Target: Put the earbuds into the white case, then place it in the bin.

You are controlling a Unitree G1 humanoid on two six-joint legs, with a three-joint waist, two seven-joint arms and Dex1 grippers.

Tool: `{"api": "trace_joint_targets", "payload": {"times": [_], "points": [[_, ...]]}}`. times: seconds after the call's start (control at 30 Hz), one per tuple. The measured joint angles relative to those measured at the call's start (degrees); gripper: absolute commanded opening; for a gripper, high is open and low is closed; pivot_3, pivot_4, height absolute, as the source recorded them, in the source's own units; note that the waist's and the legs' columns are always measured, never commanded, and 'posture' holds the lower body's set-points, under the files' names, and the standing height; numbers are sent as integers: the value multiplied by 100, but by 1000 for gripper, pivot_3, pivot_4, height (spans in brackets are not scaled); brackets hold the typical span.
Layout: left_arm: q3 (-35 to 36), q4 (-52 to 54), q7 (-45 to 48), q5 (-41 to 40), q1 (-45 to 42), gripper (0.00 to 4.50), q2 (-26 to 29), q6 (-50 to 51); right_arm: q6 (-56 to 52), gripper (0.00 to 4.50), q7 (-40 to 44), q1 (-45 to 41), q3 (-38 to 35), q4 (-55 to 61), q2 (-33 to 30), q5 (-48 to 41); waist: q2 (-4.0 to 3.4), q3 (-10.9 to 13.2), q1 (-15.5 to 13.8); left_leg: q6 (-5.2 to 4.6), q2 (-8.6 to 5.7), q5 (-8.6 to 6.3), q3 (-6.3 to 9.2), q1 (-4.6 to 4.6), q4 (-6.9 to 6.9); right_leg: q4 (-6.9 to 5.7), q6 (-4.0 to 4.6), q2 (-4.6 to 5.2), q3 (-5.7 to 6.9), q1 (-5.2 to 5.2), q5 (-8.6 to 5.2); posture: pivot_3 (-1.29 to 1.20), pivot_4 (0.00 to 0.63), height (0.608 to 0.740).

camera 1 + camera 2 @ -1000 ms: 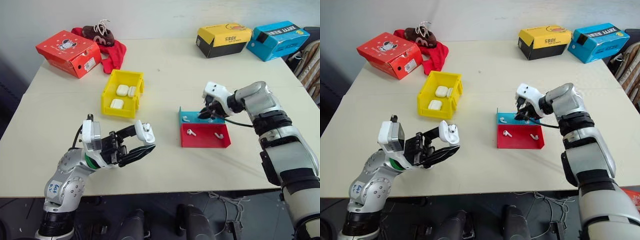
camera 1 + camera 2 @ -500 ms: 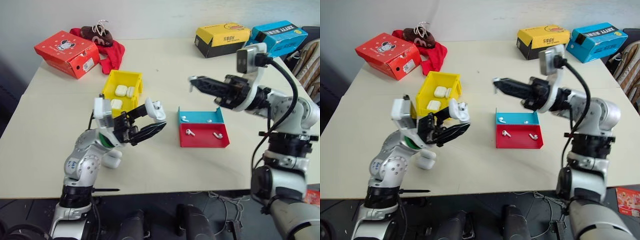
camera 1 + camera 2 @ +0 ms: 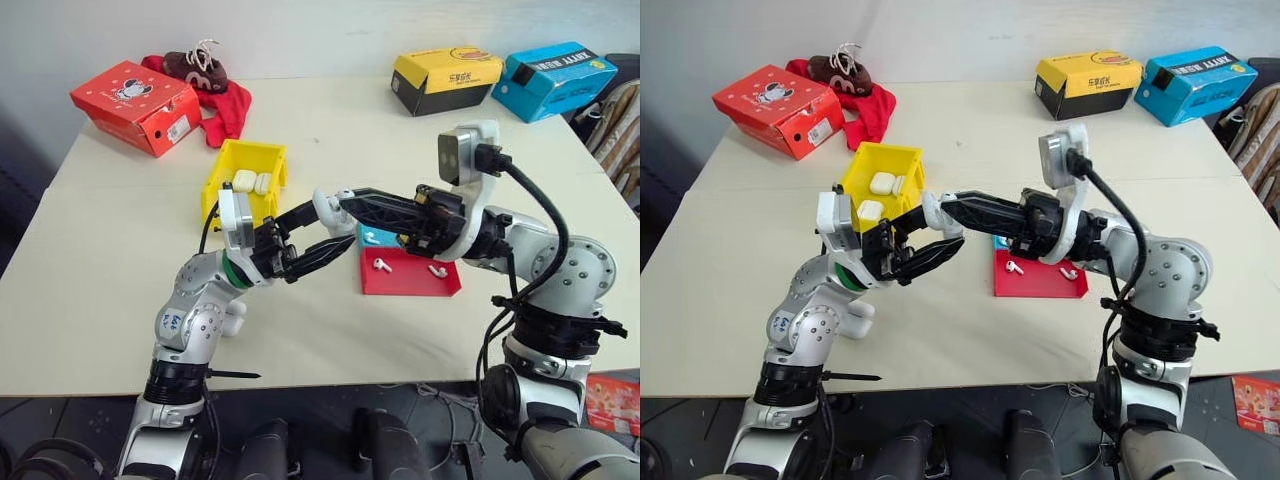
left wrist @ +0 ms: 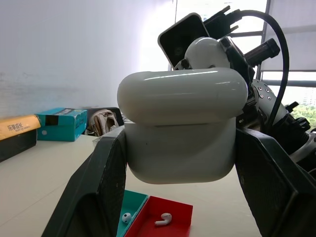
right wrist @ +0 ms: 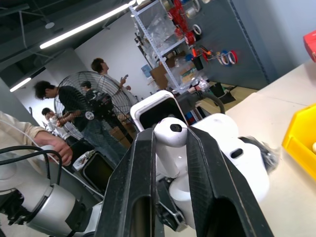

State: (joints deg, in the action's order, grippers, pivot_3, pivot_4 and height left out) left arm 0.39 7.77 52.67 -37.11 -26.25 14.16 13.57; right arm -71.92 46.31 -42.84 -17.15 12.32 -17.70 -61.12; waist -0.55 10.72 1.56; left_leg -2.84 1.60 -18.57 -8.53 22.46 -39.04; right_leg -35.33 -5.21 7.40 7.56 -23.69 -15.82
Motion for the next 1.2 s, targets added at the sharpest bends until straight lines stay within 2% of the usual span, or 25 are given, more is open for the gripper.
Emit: {"api": "trace_joint_targets", "payload": {"times": [0.33, 0.53, 0.57, 0.73, 0.83, 0.97, 1.07, 1.2], "points": [[-23, 2, -68, 49, 40, 2814, -5, 53, 680, 616, 226, 347, 536, -20, -384, 97, 3, 1, -10, -5, -3, 0, 0, 2, 0, 9, -3, 2, 0, 2, 2, 0, 150, 740], [-14, -18, -214, 111, 103, 2814, -12, 93, 1212, 616, 307, 375, 905, -61, -516, 488, 3, 1, -5, -4, 3, 0, 0, 2, 0, 13, -4, 3, 1, 2, 2, 0, 150, 740], [-15, -31, -223, 121, 117, 2814, -10, 111, 1289, 1188, 332, 375, 982, -66, -584, 537, 3, 2, -6, -4, 3, 0, 0, 2, 0, 13, -4, 3, 2, 1, 2, 0, 150, 740], [69, 20, -218, 117, 124, 2814, -4, 113, 1406, 2766, 444, 472, 1078, -107, -825, 669, 9, 4, -26, -4, 2, -1, 2, 4, 0, 19, -4, 5, 3, 3, 2, 0, 150, 740], [82, 208, -228, 74, 129, 2814, 70, 172, 1018, 3752, 767, 642, 1094, -26, -1279, 328, 12, 6, -50, -10, 2, -4, 4, 8, 0, 26, -6, 11, 3, 3, 3, 0, 150, 740], [55, 419, -390, 266, 168, 2814, 661, 509, 854, 3752, 1052, 759, 910, 78, -1883, 83, 14, 7, -49, -11, 4, -6, 5, 8, 0, 34, -6, 13, 3, 4, 4, 0, 150, 740], [-33, 485, -498, 606, 154, 2814, 1037, 681, 1029, 3140, 1031, 759, 854, 103, -2047, 221, 14, 7, -27, -8, 6, -7, 4, 6, 1, 38, -6, 12, 3, 4, 3, 0, 150, 740], [-468, 491, -493, 1226, -16, 2814, 1456, 768, 1910, 1694, 1093, 671, 1350, 243, -2167, 1134, 14, 7, -27, -4, 5, -8, -2, 7, 2, 36, -6, 9, 2, -1, 3, 0, 150, 740]]}}
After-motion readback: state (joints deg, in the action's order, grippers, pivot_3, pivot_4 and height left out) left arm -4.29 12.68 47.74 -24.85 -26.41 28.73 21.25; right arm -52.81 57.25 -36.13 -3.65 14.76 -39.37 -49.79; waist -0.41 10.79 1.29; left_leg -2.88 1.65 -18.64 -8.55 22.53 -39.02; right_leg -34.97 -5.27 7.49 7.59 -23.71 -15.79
